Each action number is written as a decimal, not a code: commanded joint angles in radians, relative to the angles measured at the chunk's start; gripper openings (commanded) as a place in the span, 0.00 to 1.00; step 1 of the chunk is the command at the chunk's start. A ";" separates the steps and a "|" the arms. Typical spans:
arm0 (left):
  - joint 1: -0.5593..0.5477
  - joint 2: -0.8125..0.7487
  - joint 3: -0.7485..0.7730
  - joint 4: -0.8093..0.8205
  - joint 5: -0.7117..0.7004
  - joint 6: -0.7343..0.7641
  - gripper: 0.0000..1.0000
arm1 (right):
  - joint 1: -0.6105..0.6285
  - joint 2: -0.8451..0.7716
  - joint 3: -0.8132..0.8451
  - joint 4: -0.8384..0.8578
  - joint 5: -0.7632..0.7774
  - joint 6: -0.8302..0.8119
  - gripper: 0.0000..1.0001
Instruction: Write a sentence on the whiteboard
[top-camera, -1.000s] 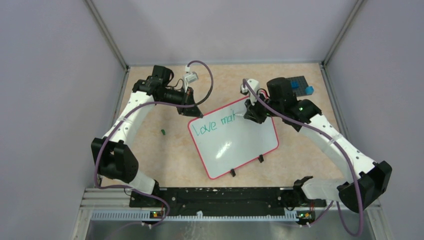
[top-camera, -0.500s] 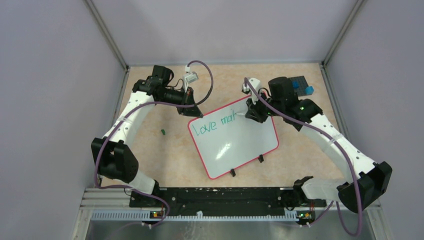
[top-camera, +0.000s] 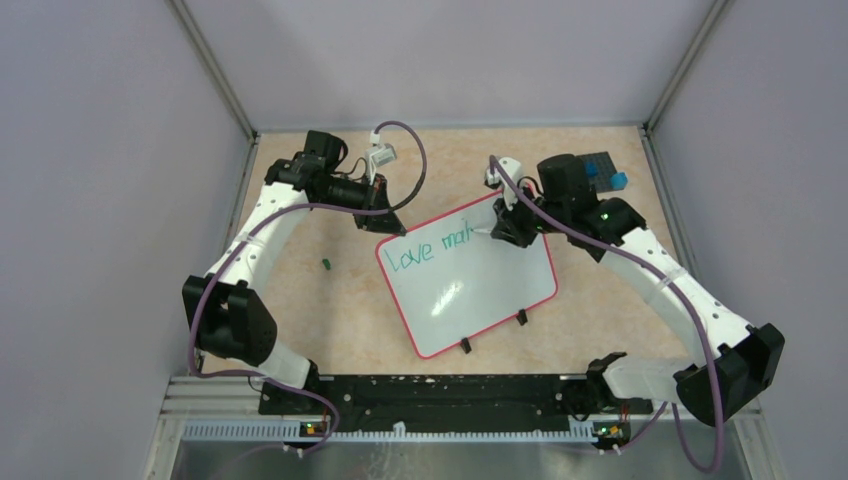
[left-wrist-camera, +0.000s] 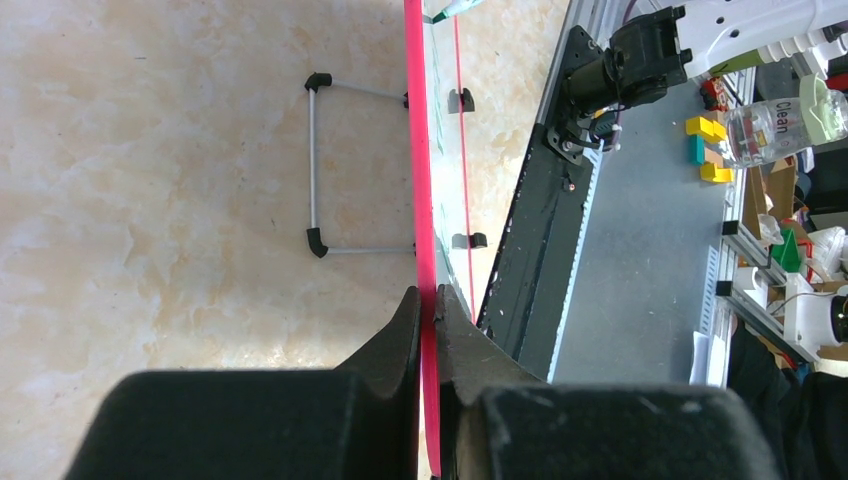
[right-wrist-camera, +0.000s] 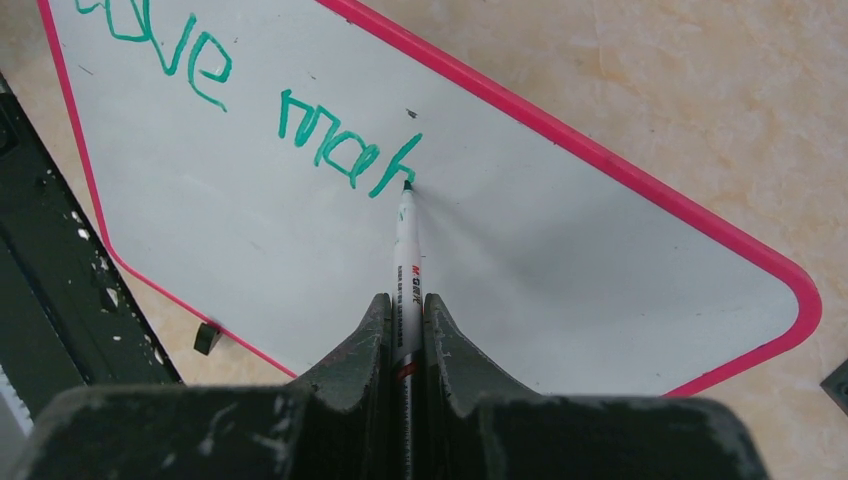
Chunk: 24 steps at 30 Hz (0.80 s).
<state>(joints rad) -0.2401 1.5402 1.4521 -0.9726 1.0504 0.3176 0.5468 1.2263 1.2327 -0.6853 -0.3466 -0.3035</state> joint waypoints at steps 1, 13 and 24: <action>-0.021 -0.008 -0.006 -0.024 0.006 0.020 0.00 | -0.011 -0.019 0.006 -0.003 -0.026 -0.002 0.00; -0.021 -0.009 -0.007 -0.025 0.004 0.021 0.00 | 0.019 0.003 0.018 0.006 -0.031 0.001 0.00; -0.021 -0.008 -0.008 -0.025 0.005 0.022 0.00 | 0.031 0.006 0.013 0.006 -0.004 -0.003 0.00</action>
<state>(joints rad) -0.2401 1.5402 1.4521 -0.9733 1.0542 0.3176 0.5694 1.2343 1.2320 -0.6975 -0.3637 -0.3031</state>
